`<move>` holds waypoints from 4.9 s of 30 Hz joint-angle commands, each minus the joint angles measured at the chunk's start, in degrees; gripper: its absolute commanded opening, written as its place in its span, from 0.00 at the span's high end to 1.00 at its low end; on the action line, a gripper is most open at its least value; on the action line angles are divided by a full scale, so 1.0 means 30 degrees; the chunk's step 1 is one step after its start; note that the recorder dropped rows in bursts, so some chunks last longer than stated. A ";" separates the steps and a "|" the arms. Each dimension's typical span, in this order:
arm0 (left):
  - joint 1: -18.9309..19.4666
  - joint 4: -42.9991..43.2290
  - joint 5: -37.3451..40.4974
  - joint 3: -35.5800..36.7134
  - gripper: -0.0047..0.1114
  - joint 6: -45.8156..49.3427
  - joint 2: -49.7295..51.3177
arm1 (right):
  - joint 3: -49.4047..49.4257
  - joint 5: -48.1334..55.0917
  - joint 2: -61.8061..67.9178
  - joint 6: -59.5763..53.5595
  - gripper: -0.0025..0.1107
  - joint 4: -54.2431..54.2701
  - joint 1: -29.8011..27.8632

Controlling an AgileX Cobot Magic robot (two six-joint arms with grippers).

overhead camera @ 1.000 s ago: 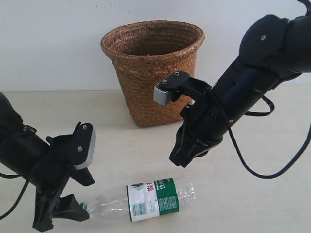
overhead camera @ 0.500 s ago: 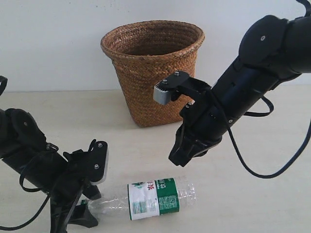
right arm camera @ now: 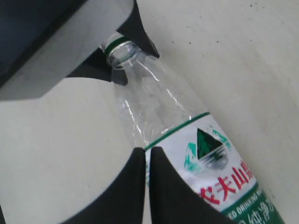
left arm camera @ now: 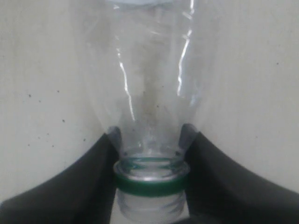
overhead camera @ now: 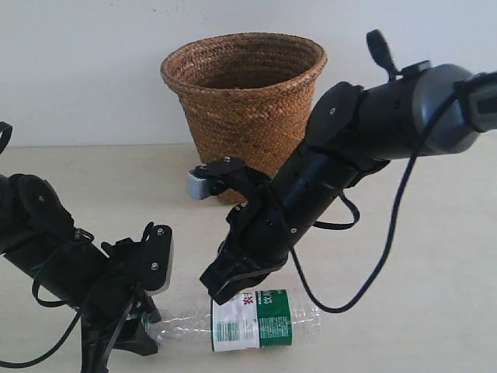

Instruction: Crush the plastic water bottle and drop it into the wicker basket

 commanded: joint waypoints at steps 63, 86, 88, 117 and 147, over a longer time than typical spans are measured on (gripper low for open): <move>-0.0153 -0.0376 -0.0204 0.0116 0.92 -0.1191 0.0004 | -0.6478 0.6793 0.2994 0.8223 0.98 -0.6646 -0.0618; -0.0153 -0.0376 -0.0066 0.0116 0.92 -0.1450 0.0004 | -0.4687 0.4944 0.7076 0.8267 0.98 -0.8176 -0.0618; -0.0153 -0.0376 -0.0066 0.0116 0.92 -0.1494 0.0004 | -0.4687 0.4897 0.7342 0.8279 0.98 -0.8176 -0.0618; -0.0153 -0.0376 0.2720 -0.1119 0.92 -0.1622 -0.1474 | -0.4831 0.6793 -0.4391 0.7444 0.98 -0.7484 -0.4408; 0.0714 0.3681 0.0915 -1.7478 0.70 -0.9544 0.0233 | 0.1064 0.3334 -0.6287 0.5617 0.98 -0.4638 -1.2561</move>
